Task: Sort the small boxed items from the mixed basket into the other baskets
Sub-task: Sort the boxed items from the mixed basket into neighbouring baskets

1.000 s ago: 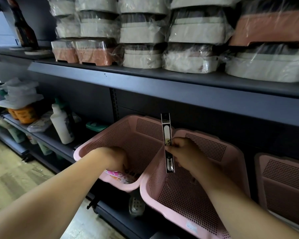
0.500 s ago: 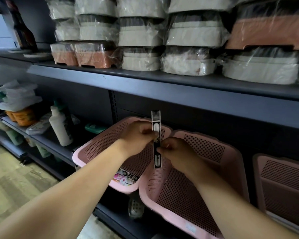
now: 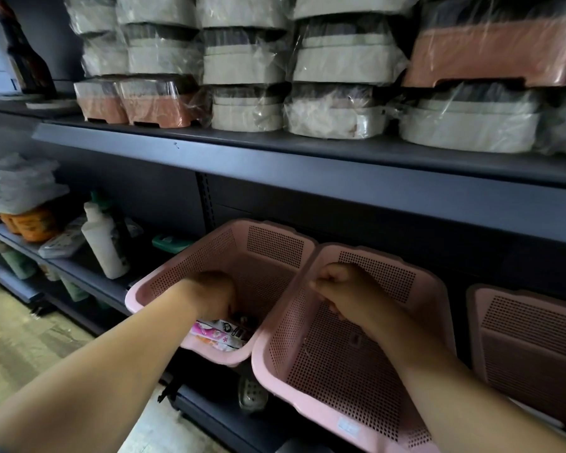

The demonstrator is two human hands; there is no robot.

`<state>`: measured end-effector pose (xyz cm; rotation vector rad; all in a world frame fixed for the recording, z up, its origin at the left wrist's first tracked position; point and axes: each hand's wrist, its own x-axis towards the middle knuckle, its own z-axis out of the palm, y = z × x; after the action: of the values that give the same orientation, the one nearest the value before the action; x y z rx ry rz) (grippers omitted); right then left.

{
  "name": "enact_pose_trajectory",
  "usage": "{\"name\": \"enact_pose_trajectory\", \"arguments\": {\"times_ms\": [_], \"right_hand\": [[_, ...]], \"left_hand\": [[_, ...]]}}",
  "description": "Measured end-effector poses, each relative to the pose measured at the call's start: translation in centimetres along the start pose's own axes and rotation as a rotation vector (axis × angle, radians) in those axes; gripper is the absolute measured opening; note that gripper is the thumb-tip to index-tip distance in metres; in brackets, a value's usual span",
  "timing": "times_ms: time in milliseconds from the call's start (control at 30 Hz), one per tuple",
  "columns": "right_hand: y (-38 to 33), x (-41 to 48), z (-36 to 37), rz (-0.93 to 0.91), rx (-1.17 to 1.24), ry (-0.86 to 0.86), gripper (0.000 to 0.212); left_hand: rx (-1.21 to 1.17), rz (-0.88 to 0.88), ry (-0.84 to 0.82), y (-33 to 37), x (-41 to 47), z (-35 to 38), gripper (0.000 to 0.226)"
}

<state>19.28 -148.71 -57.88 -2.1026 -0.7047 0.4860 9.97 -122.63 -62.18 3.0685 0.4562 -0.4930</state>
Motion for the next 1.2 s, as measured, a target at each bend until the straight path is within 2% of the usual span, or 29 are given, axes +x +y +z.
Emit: {"name": "enact_pose_trajectory", "arguments": {"times_ms": [33,67,167,333,400,533,567,633,667,733,833,900,1033,1133,1167,1200], "right_hand": [[0.0,-0.1,-0.2,0.002,-0.008,0.000,0.012],[0.0,-0.2,-0.4,0.005,-0.014,0.003,0.013],[0.1,-0.8,-1.4,0.011,-0.014,0.020,0.013],[0.7,-2.6,-4.2,0.036,-0.033,0.066,0.012],[1.4,-3.8,-6.0,0.045,-0.024,0.111,0.012],[4.3,-7.6,-10.7,0.072,-0.057,0.241,0.010],[4.9,-9.1,-12.1,0.090,-0.060,0.280,0.015],[6.9,-12.4,-15.3,0.125,-0.051,0.362,0.041],[7.8,-14.2,-16.6,0.153,-0.040,0.407,0.043],[10.0,-18.1,-19.2,0.228,-0.045,0.513,0.031],[13.3,-24.3,-23.0,0.368,-0.049,0.671,0.037],[15.9,-27.7,-25.5,0.464,-0.019,0.683,0.015],[21.9,-33.8,-28.9,0.614,-0.129,0.760,0.014],[25.9,-37.2,-30.0,0.667,-0.111,0.858,0.010],[27.1,-37.9,-30.4,0.704,-0.140,0.851,0.007],[28.3,-38.2,-30.6,0.733,-0.218,0.810,0.013]], "left_hand": [[-0.020,-0.003,-0.055,0.0,-0.1,0.0,0.020],[-0.046,-0.009,-0.029,-0.1,-0.1,-0.1,0.018],[-0.098,0.006,0.185,0.2,0.0,-2.0,0.021],[-0.206,0.266,0.395,7.5,-1.5,-7.0,0.021],[-0.283,0.354,0.423,12.0,-1.8,-8.4,0.017],[-0.392,0.500,0.402,22.1,-1.5,-9.4,0.015],[-0.414,0.549,0.392,24.7,-1.5,-9.7,0.015],[-0.453,0.653,0.364,29.9,-1.6,-9.7,0.013],[-0.470,0.708,0.355,32.6,-1.6,-9.6,0.011],[-0.511,0.801,0.318,37.9,-2.1,-9.1,0.008],[-0.488,0.941,0.280,46.0,-3.5,-8.0,0.015],[-0.448,1.013,0.244,50.8,-4.9,-7.2,0.016],[-0.412,1.056,0.127,58.3,-7.3,-5.0,0.017],[-0.437,1.021,0.071,62.4,-7.6,-2.9,0.013],[-0.457,0.999,0.061,63.4,-7.6,-2.3,0.014],[-0.479,0.975,0.056,64.3,-7.6,-1.7,0.017]]}}
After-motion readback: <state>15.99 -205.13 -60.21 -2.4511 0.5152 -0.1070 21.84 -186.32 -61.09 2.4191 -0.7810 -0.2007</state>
